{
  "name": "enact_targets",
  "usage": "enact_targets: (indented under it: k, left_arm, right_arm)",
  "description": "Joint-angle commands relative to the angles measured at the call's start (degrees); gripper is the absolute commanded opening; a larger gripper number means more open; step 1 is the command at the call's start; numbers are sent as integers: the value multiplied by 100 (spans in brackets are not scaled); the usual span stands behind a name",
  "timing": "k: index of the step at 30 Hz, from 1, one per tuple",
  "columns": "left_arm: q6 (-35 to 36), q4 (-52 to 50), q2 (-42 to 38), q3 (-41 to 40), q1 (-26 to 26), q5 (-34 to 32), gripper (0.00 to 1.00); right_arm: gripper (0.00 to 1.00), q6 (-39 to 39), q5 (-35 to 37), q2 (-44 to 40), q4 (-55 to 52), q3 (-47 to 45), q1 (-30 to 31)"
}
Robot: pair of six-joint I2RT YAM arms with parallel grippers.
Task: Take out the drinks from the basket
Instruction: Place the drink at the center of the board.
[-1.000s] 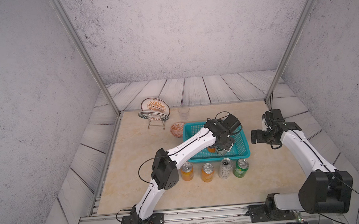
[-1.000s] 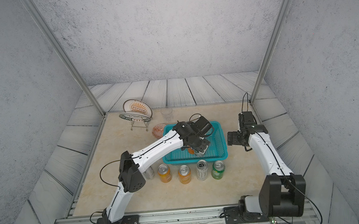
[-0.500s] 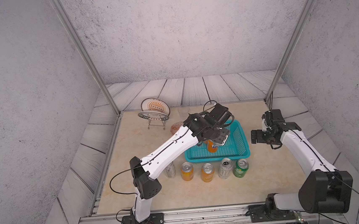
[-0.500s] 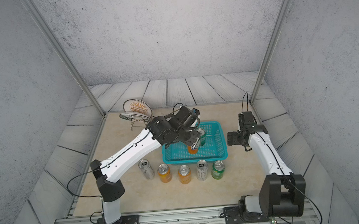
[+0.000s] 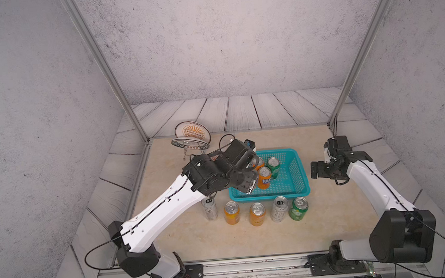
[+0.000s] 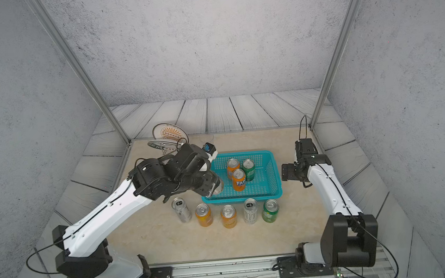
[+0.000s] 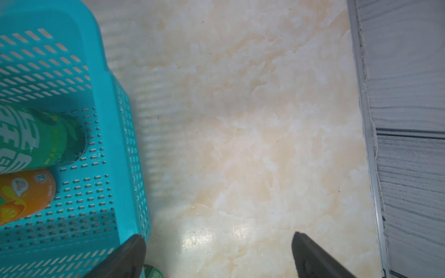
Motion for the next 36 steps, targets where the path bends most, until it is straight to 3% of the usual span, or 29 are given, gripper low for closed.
enact_targets:
  k: [1, 7, 16, 36]
  left_arm:
    - [-285, 35, -603, -467, 18, -277, 61]
    - [-660, -134, -1414, -1364, 20, -366, 62]
    - [-976, -142, -1904, -2346, 19, -131, 62]
    - [-1327, 1115, -1812, -4287, 16, -161, 62]
  right_arm:
    - [99, 20, -38, 114, -19, 6, -18]
    - [99, 17, -41, 141, -39, 17, -26]
    - [99, 6, -15, 140, -47, 24, -31]
    - [99, -7, 5, 136, -58, 35, -28]
